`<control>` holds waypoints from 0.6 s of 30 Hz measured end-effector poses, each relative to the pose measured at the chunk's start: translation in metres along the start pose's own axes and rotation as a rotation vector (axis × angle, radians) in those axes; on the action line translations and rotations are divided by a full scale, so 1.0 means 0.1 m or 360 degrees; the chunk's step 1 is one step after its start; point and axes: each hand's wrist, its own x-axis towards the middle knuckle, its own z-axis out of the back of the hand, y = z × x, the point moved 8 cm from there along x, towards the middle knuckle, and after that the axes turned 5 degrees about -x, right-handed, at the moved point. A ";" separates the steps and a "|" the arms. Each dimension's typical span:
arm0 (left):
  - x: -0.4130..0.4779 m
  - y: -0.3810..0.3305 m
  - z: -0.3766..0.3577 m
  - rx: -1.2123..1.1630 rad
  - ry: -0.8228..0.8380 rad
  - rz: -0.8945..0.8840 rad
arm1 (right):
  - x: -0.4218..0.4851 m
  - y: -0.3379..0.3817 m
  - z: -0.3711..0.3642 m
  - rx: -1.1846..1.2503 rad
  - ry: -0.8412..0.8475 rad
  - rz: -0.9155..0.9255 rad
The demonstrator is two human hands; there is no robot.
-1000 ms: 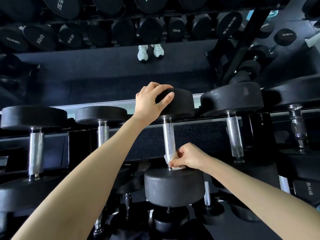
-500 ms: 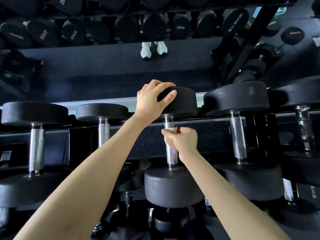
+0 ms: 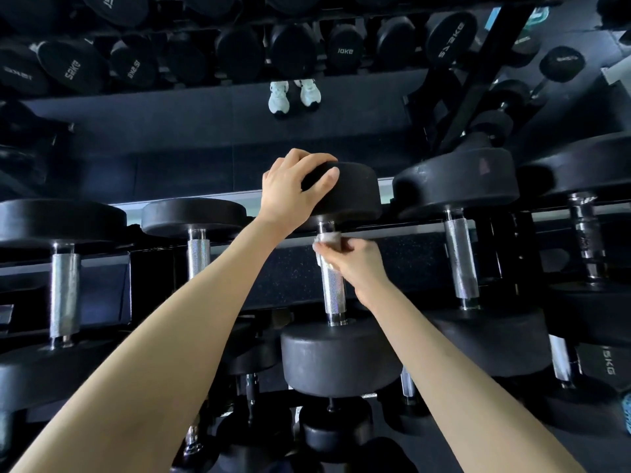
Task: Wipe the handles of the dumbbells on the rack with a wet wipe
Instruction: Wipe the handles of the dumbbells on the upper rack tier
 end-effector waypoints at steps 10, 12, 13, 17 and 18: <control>0.01 0.00 0.00 0.0055 0.0104 0.0020 | -0.35 -0.20 -0.01 -0.1167 0.0227 -0.0100; 0.00 -0.01 0.00 0.0102 0.0194 0.0047 | -0.42 -0.12 0.05 -0.1258 0.0094 -0.0067; -0.03 -0.03 0.03 0.0116 0.0191 0.0049 | -0.46 -0.07 0.10 -0.1206 -0.0028 -0.0027; -0.49 -0.07 0.48 0.0027 -0.0357 0.0140 | -0.66 0.12 0.10 -0.0659 -0.0138 0.0215; -0.67 -0.04 0.56 -0.0012 -0.0483 0.0226 | -0.70 0.14 0.02 -0.0647 -0.0038 0.0196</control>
